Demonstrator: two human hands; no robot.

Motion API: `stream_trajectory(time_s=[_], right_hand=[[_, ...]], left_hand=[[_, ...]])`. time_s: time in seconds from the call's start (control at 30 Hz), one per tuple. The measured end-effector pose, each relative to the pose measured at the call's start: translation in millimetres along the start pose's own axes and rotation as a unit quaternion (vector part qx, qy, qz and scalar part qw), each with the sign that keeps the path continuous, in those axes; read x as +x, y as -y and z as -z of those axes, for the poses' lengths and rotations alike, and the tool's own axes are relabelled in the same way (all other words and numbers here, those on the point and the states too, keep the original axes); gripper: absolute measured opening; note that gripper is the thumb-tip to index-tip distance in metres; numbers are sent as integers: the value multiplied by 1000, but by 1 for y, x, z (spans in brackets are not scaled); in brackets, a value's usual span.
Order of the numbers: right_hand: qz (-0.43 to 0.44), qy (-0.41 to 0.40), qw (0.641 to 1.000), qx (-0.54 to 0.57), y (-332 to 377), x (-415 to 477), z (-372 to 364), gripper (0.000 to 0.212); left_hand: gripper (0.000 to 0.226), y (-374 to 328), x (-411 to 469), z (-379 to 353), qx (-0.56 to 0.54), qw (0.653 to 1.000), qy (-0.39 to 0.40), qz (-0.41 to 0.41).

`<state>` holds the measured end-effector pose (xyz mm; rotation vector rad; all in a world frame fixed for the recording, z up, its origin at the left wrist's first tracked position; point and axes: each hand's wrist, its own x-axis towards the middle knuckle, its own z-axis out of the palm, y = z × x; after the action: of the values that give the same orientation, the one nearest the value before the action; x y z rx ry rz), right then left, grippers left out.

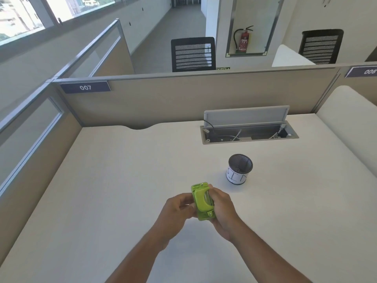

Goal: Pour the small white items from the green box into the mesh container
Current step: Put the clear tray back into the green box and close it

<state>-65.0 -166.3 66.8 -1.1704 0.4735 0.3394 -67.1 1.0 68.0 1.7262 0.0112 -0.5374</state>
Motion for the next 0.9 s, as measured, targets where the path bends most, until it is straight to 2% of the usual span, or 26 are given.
stream_trajectory(time_s=[0.1,0.27,0.4,0.53,0.67,0.83,0.9], right_hand=[[0,-17,1000,-14,-3,1,-2,37],[15,-46,996,-74,-5,3,-4,44],[18,-19,996,-84,-4,2,0,39],[13,41,993,-107,-3,-3,9,28],[1,73,993,-91,-9,-6,14,23],[26,22,993,-111,-16,-2,15,18],[33,6,993,-114,-17,-1,15,17]], left_hand=[[23,5,1,-5,-86,996,-36,13],[22,8,6,-6,-145,986,-65,48],[18,5,9,3,-174,979,-83,65],[21,8,15,16,-193,974,-97,71],[21,12,18,23,-199,973,-89,77],[20,13,18,21,-196,976,-53,80],[30,12,17,19,-202,976,-34,71]])
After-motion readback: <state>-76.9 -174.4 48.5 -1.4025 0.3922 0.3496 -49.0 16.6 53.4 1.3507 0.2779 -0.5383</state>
